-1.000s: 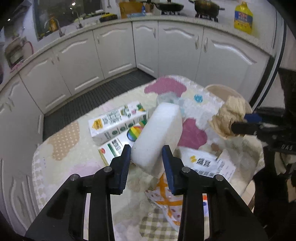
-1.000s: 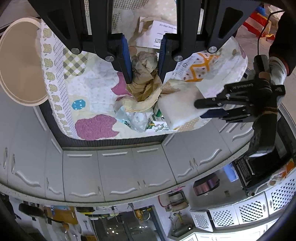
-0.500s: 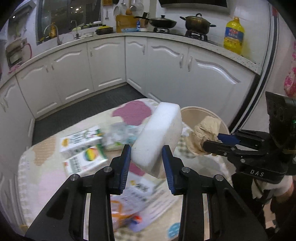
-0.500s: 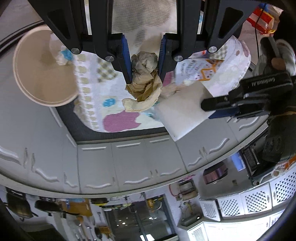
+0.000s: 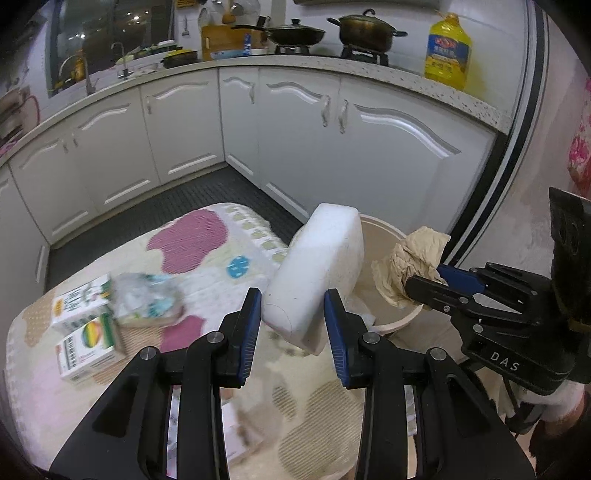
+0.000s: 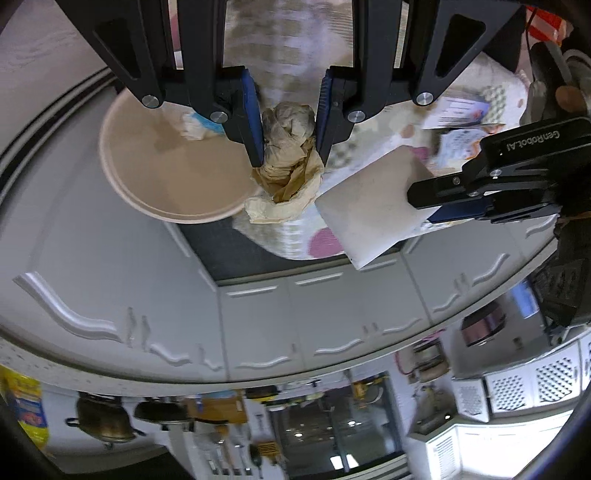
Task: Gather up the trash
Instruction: 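Carry the sponge and tan paper over the beige bin with both tools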
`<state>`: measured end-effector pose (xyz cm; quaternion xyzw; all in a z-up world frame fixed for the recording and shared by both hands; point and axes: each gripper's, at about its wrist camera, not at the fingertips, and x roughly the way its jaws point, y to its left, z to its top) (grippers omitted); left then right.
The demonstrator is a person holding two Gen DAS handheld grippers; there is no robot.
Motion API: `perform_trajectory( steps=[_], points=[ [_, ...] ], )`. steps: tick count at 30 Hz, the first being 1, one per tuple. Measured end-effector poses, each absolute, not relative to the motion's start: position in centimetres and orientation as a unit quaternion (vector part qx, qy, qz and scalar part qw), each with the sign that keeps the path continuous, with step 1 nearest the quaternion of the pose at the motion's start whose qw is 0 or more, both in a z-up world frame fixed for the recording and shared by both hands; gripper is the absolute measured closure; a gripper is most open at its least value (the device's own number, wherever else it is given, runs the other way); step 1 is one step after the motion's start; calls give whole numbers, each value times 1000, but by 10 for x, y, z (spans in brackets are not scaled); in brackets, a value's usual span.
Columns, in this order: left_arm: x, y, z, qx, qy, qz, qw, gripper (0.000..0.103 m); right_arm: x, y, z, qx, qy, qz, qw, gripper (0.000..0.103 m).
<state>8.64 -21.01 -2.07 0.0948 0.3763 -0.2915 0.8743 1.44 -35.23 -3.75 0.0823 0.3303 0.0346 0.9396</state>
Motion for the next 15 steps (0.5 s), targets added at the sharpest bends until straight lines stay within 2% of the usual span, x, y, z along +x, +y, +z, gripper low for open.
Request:
perform_trajectory(
  steps=[15],
  points=[
    [110, -289, -45, 113, 414, -302, 851, 71, 23, -407, -70, 102, 354, -22, 930, 78]
  ],
)
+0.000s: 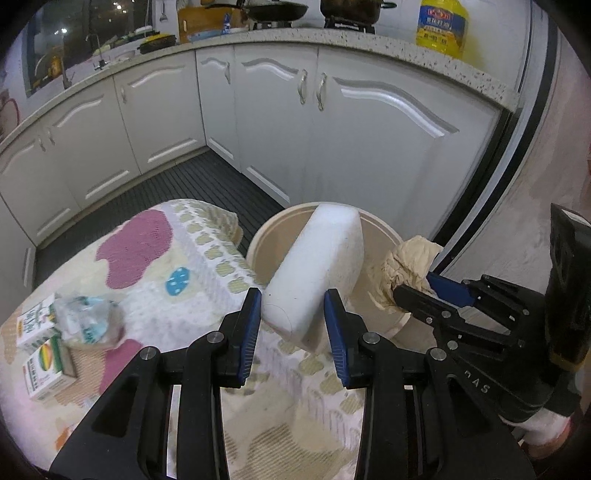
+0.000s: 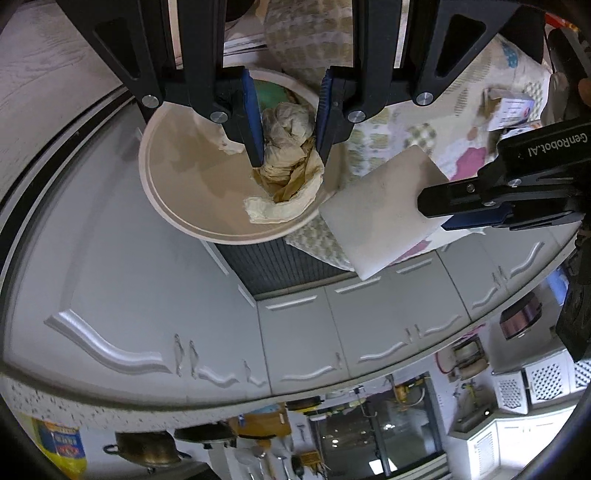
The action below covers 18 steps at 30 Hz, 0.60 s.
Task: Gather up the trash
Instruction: 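Carry the sponge and tan paper over the beige bin with both tools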
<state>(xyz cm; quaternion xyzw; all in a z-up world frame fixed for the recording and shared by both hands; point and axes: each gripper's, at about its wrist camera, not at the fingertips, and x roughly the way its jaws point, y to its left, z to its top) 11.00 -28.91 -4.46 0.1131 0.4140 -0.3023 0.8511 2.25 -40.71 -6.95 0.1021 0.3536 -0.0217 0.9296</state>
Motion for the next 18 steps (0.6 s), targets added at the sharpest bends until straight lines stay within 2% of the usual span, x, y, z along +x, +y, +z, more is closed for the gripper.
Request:
perform_trajectory(
  steps=[18],
  points=[
    [148, -333, -88, 110, 470, -292, 826, 71, 51, -435, -110, 124, 390, -37, 912, 77]
  ],
)
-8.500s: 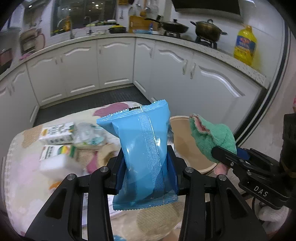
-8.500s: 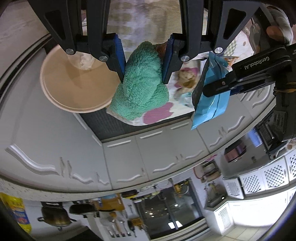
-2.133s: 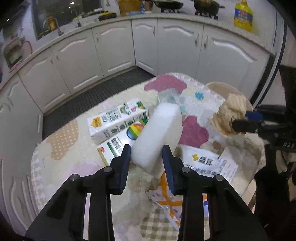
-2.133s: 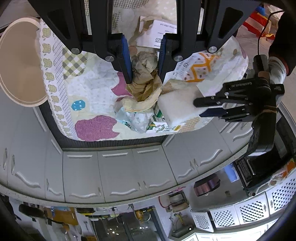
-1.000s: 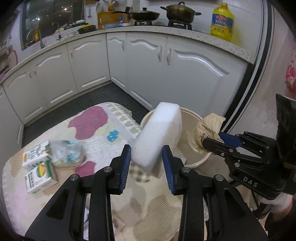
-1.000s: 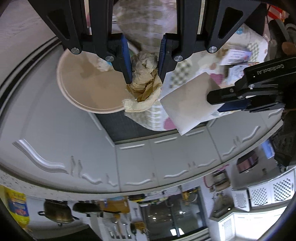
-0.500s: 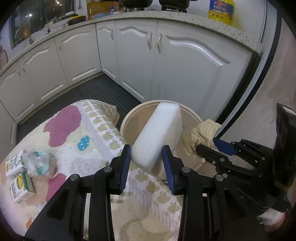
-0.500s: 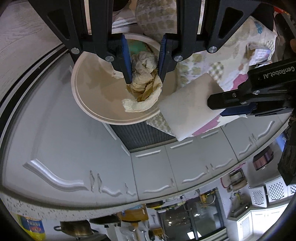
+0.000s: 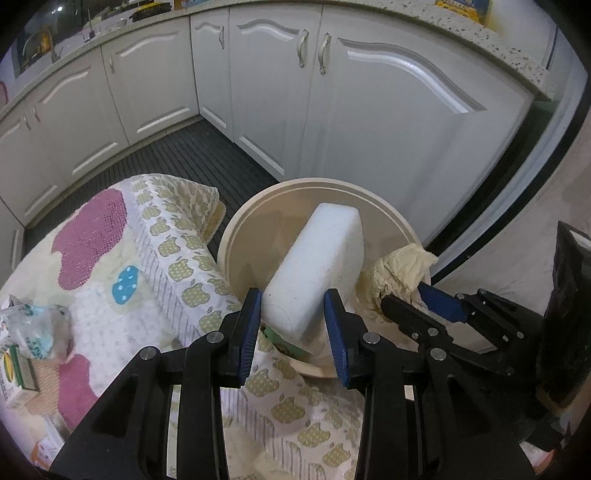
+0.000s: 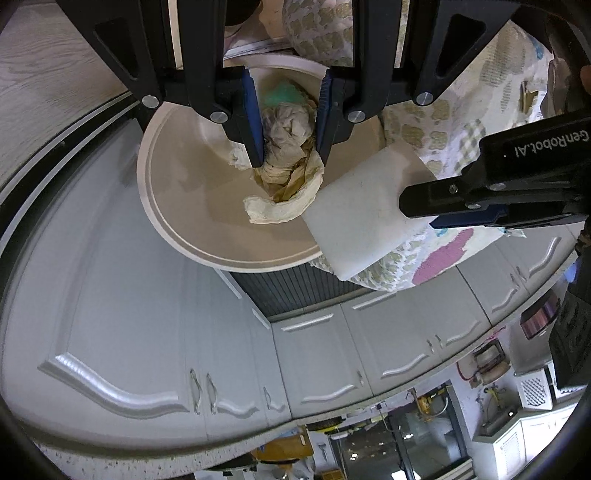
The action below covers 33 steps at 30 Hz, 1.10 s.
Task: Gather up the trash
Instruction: 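Carry the sponge and tan paper over the beige bin with both tools, then open both tools to drop sponge and paper into the bin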
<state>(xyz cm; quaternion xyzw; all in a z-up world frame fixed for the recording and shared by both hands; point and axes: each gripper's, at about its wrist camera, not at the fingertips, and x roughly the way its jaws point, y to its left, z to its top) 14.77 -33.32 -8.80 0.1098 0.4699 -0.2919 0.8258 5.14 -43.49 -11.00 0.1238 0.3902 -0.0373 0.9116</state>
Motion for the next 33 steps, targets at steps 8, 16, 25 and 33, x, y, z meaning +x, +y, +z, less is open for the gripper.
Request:
perform_trajectory(
  steps=[8, 16, 25, 33],
  points=[
    [161, -341, -102, 102, 488, -283, 819, 69, 66, -441, -128, 131, 405, -47, 903, 74],
    [169, -338, -111, 94, 501, -276, 815, 61, 69, -456, -132, 144, 407, -69, 899, 61],
    [160, -332, -102, 100, 486, -275, 824, 51, 58, -456, -128, 156, 402, -73, 899, 58],
    [147, -320, -83, 104, 461, -266, 840, 51, 50, -443, -113, 146, 391, -69, 906, 57]
  ],
)
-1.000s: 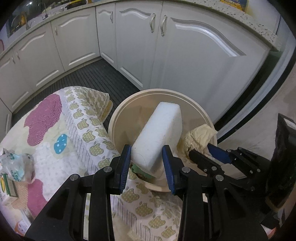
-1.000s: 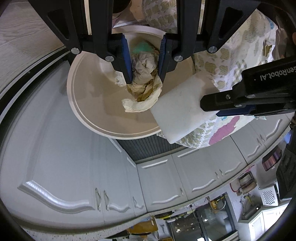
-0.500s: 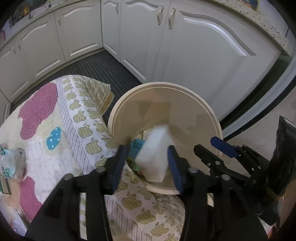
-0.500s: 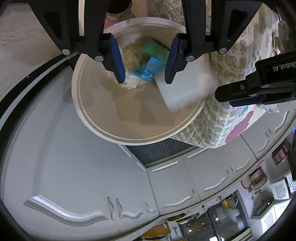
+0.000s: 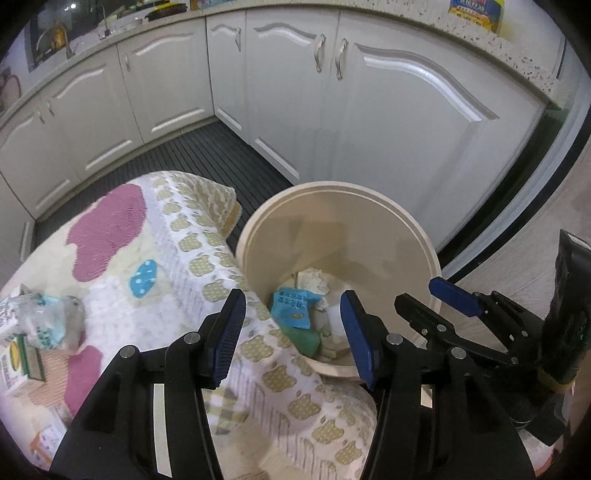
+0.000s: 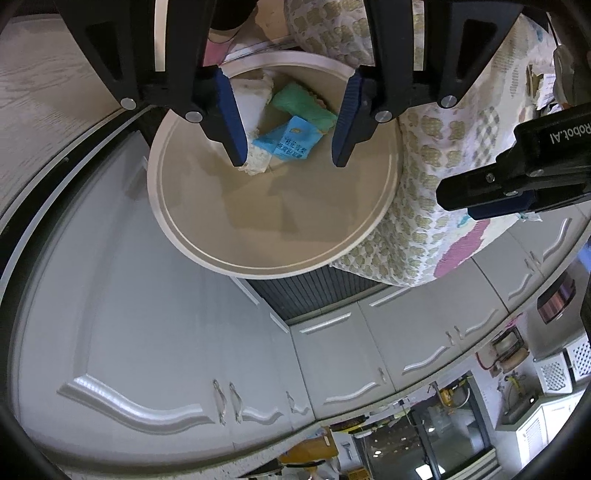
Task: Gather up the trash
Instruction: 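Open both tools to drop sponge and paper into the bin, then move both tools back over the table items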
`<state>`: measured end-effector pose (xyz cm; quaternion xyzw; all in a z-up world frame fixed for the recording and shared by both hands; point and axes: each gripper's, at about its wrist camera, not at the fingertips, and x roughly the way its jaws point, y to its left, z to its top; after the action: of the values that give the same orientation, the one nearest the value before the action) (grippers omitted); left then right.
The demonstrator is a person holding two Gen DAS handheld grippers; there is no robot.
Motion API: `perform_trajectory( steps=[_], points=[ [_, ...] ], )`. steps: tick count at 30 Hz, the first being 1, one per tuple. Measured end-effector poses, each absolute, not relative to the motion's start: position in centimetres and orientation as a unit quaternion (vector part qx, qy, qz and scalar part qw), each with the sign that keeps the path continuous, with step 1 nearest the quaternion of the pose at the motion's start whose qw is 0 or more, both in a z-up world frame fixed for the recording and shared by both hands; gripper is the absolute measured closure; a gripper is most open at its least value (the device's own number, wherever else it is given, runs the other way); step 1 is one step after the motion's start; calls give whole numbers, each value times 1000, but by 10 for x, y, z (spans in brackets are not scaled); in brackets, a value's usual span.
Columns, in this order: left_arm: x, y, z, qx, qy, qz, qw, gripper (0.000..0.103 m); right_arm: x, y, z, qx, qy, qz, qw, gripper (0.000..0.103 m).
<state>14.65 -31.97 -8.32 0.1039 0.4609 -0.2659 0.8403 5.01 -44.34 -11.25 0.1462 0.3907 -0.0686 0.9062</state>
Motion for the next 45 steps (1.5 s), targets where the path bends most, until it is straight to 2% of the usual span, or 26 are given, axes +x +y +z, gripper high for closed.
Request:
perform_trajectory(
  steps=[3, 7, 17, 28, 37, 45],
  points=[
    [139, -308, -74, 103, 449, -260, 849, 51, 47, -434, -105, 143, 386, -65, 909, 55],
    [128, -288, -62, 99, 436, -252, 858, 51, 42, -419, -94, 135, 378, -52, 914, 47],
    [103, -231, -39, 84, 412, -232, 877, 51, 32, -368, -67, 108, 361, -11, 926, 47],
    [81, -146, -20, 44, 420, -233, 876, 51, 21, -310, -47, 87, 358, 58, 928, 43],
    [70, -60, -21, 3, 441, -200, 875, 46, 26, -252, -58, 57, 383, 117, 915, 42],
    [68, -10, -46, -44, 468, -182, 863, 45, 31, -208, -76, 24, 412, 161, 896, 39]
  ],
)
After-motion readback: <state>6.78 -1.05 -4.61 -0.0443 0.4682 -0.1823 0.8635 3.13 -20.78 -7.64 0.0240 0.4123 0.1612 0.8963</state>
